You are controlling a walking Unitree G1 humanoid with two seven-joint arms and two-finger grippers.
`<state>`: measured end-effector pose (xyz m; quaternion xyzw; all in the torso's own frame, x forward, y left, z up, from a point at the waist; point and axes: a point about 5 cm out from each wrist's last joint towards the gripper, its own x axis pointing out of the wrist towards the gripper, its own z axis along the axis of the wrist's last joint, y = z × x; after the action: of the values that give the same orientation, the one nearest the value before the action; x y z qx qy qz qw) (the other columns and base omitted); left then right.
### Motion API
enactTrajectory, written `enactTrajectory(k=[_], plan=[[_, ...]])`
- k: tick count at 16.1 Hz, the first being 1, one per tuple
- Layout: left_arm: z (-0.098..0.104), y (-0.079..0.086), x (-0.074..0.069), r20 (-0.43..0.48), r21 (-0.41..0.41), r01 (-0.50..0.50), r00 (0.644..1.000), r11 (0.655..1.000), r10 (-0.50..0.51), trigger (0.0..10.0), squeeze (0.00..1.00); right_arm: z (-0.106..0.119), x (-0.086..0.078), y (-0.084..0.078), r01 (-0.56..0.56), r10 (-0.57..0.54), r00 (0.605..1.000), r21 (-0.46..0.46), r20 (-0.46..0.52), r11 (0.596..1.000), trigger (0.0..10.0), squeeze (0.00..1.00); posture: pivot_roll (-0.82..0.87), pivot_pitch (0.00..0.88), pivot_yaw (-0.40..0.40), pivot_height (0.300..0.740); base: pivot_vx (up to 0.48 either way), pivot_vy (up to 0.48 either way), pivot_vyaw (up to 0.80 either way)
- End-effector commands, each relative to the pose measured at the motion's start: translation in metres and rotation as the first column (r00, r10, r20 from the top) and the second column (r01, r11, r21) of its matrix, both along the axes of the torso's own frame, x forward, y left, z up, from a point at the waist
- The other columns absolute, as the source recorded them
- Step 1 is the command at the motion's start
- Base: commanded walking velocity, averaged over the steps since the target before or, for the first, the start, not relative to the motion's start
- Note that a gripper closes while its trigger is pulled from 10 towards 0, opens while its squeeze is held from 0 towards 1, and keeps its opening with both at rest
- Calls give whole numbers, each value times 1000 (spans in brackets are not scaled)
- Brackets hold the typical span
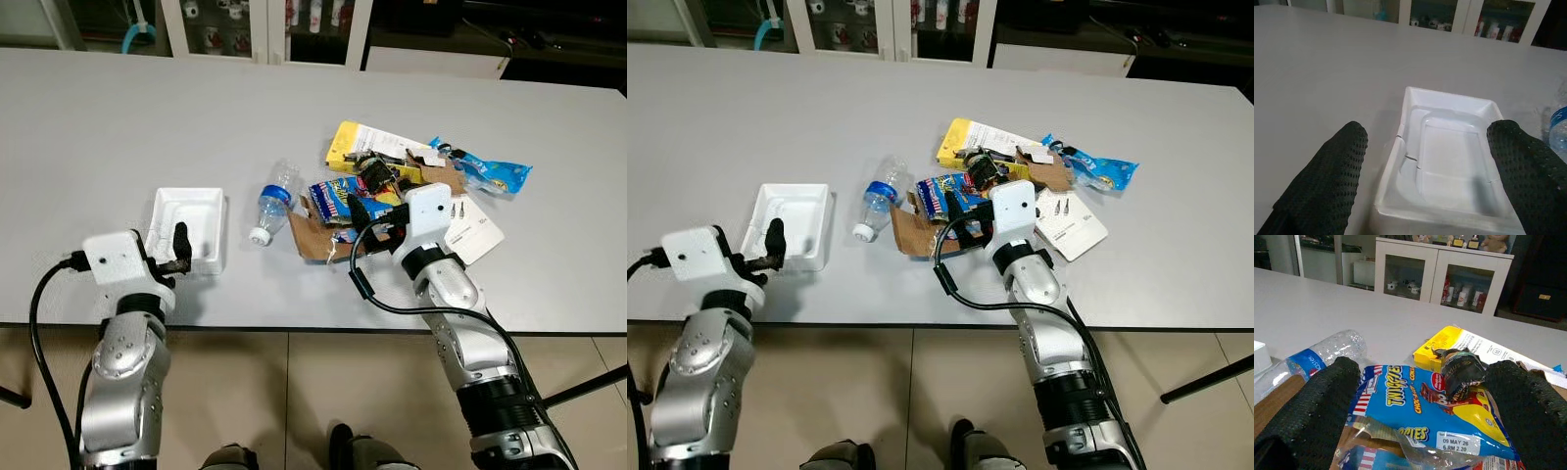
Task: Picking trash to rubbish bin
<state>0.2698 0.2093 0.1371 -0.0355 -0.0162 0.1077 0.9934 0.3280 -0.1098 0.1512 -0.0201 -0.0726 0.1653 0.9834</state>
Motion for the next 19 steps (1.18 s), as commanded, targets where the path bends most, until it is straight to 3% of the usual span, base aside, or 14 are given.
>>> enactTrajectory(k=[1,6,9,13,17,19], plan=[[0,4,3,-20,-9,-28,999,1000,27,10000,0,1,-2,-5,18,-18,1000,-5,16,1000,10000,0,-16,162,-41,740,0,0,0],[4,21,7,-46,8,-113,993,994,113,10000,0,0,-2,-4,20,-20,1000,-5,12,1000,10000,0,-13,166,-40,740,0,0,0],[-12,33,9,-149,-6,-136,980,991,133,10000,0,0,-2,-4,22,-22,1000,-5,11,1000,10000,0,-12,165,-40,740,0,0,0],[-24,35,13,-234,-32,-93,969,995,83,10000,0,0,-2,-4,23,-23,1000,-2,11,1000,10000,0,-14,168,-35,740,0,0,0],[-27,35,15,-259,-38,-68,964,997,56,10000,0,-1,-3,-4,26,-26,1000,-1,10,1000,10000,0,-15,170,-32,740,0,0,0],[-35,28,13,-295,-126,-11,955,992,-27,10000,0,0,-3,-4,25,-25,1000,-3,10,1000,10000,0,-16,172,-33,740,0,0,0]])
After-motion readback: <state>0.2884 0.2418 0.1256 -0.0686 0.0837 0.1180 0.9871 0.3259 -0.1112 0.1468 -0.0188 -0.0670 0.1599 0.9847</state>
